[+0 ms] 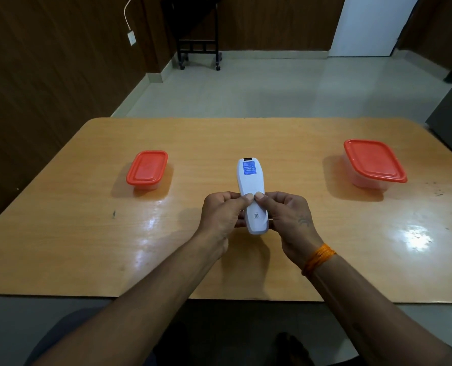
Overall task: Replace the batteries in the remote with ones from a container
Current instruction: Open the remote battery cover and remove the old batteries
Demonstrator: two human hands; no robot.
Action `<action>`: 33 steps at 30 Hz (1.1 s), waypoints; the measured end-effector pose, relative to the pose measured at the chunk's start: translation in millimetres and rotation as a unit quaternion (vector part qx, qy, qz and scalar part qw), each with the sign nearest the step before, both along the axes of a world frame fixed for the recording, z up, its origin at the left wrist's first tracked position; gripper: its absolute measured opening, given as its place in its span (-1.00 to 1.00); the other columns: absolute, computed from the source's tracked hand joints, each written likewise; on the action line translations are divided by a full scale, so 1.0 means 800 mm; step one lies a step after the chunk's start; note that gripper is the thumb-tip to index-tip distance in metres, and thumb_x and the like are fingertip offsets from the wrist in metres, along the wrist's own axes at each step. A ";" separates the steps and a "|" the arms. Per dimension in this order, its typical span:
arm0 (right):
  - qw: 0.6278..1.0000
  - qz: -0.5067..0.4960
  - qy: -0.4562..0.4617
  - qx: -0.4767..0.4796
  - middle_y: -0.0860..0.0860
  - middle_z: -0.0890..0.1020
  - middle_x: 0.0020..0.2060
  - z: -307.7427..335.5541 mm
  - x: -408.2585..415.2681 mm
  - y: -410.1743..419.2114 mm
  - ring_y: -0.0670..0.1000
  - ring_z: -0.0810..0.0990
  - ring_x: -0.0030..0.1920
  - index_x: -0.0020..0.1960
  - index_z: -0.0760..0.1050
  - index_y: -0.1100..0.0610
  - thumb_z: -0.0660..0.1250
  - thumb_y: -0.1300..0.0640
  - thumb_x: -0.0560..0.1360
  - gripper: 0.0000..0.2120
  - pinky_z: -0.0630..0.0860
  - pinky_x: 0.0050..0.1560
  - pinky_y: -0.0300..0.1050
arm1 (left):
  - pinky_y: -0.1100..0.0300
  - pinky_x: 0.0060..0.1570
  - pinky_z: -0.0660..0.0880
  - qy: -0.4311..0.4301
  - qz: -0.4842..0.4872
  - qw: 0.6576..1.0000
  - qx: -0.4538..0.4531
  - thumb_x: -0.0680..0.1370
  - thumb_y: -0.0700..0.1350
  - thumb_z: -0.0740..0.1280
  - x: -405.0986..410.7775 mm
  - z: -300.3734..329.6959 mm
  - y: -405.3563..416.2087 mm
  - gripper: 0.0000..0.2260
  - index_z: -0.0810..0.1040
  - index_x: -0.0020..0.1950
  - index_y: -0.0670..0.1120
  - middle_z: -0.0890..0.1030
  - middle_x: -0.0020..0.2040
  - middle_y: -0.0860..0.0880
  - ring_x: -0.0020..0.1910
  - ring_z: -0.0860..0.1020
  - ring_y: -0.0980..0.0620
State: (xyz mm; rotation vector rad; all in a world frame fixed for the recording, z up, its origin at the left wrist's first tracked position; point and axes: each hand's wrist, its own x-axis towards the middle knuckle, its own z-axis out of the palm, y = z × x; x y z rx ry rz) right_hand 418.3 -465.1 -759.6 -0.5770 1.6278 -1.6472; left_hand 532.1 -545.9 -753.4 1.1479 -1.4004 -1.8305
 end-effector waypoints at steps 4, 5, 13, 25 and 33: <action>0.999 0.036 -0.040 -0.001 0.12 0.80 -0.11 0.003 -0.006 -0.001 0.08 0.80 -0.12 0.03 0.70 0.21 0.47 0.05 0.58 -0.79 0.68 -0.22 -0.13 | 0.14 -0.26 0.65 0.008 0.005 0.999 0.031 0.58 -0.04 0.48 0.001 0.004 -0.007 -0.76 0.68 0.10 -0.20 0.78 -0.05 -0.18 -0.13 0.78 -0.11; 0.999 0.041 -0.030 0.002 0.10 0.80 -0.12 0.003 -0.008 -0.001 0.06 0.80 -0.13 0.03 0.70 0.20 0.47 0.04 0.58 -0.79 0.67 -0.24 -0.15 | 0.16 -0.29 0.64 0.015 0.006 0.999 0.045 0.58 -0.02 0.47 0.001 0.005 -0.009 -0.77 0.69 0.08 -0.18 0.78 -0.07 -0.17 -0.17 0.78 -0.09; 0.970 -0.014 0.227 0.085 -0.03 0.75 -0.15 -0.009 -0.006 -0.001 -0.02 0.72 -0.11 0.01 0.70 0.07 0.49 -0.14 0.53 -0.73 0.70 -0.10 0.05 | 0.12 -0.30 0.65 0.013 0.051 0.997 0.053 0.57 -0.12 0.49 -0.005 -0.009 -0.019 -0.74 0.67 0.04 -0.35 0.78 -0.12 -0.20 -0.16 0.77 -0.19; 0.914 0.021 0.395 0.091 -0.07 0.76 -0.12 -0.006 -0.001 0.002 -0.09 0.69 -0.13 0.09 0.75 0.07 0.56 -0.11 0.41 -0.65 0.68 -0.12 0.03 | 0.08 -0.31 0.68 -0.030 0.065 0.997 -0.037 0.50 -0.13 0.53 -0.006 -0.019 -0.033 -0.81 0.64 -0.16 -0.24 0.77 -0.18 -0.18 -0.23 0.77 -0.15; 0.919 -0.046 0.352 0.174 0.04 0.75 -0.04 -0.015 -0.042 -0.002 -0.02 0.68 -0.07 0.16 0.68 0.11 0.62 -0.21 0.35 -0.46 0.61 -0.06 -0.07 | 0.11 -0.34 0.67 -0.055 0.056 0.997 0.016 0.51 -0.19 0.52 -0.005 -0.028 -0.040 -0.78 0.68 0.01 -0.34 0.77 -0.21 -0.19 -0.25 0.77 -0.16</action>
